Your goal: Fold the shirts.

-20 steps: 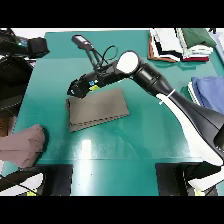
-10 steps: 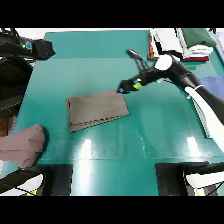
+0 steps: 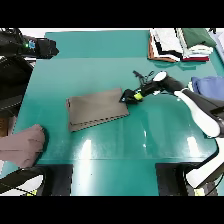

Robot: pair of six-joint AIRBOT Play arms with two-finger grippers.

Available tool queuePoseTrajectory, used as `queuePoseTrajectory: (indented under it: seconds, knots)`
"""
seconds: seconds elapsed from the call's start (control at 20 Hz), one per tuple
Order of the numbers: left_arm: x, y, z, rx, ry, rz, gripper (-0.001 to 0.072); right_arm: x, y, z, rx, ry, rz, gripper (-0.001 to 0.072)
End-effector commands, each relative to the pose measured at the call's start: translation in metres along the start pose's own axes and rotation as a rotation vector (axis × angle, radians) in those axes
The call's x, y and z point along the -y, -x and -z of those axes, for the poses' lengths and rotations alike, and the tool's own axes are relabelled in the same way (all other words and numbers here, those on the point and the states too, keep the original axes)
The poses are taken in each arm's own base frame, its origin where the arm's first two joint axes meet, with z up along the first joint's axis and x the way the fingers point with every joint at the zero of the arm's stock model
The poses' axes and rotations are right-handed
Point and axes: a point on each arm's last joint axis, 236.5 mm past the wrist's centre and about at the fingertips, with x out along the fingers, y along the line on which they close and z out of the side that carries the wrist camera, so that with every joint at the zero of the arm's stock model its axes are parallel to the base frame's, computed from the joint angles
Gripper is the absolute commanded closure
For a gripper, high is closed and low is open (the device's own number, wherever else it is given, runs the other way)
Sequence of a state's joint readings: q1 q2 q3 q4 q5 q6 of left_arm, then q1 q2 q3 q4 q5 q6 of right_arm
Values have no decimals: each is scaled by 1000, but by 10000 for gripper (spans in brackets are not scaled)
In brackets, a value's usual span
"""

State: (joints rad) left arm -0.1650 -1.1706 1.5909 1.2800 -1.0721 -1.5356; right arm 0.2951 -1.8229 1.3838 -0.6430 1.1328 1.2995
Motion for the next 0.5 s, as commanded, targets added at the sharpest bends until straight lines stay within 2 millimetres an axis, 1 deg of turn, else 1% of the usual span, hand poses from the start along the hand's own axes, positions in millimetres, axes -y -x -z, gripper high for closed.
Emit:
queuePoseTrajectory:
  seconds: [0.0,0.05,0.1,0.15,0.2,0.25,0.3,0.35,0.4,0.45]
  knots:
    - [2,0,0,-1,4,8,686,-32,-51,4,-66,38,-63,229]
    - [6,0,0,-1,12,24,686,-41,-59,3,-68,82,-64,386]
    - [9,0,0,0,20,38,686,-51,-63,0,-59,120,-68,546]
    - [13,0,0,-1,20,49,687,-59,-62,-7,-37,152,-71,699]
    - [20,-1,1,-3,10,60,687,-68,-56,-15,-11,174,-77,695]
    - [29,-2,2,-3,-3,77,687,-75,-46,-25,14,191,-86,695]
    - [44,-4,4,-4,-27,101,687,-82,-29,-37,53,205,-93,696]
    - [58,-6,8,-15,-60,128,687,-84,-6,-51,99,216,-90,696]
    - [73,-9,14,-29,-84,154,687,-79,19,-63,144,220,-57,696]
    - [87,-11,19,-41,-103,179,687,-69,47,-73,188,220,-12,696]
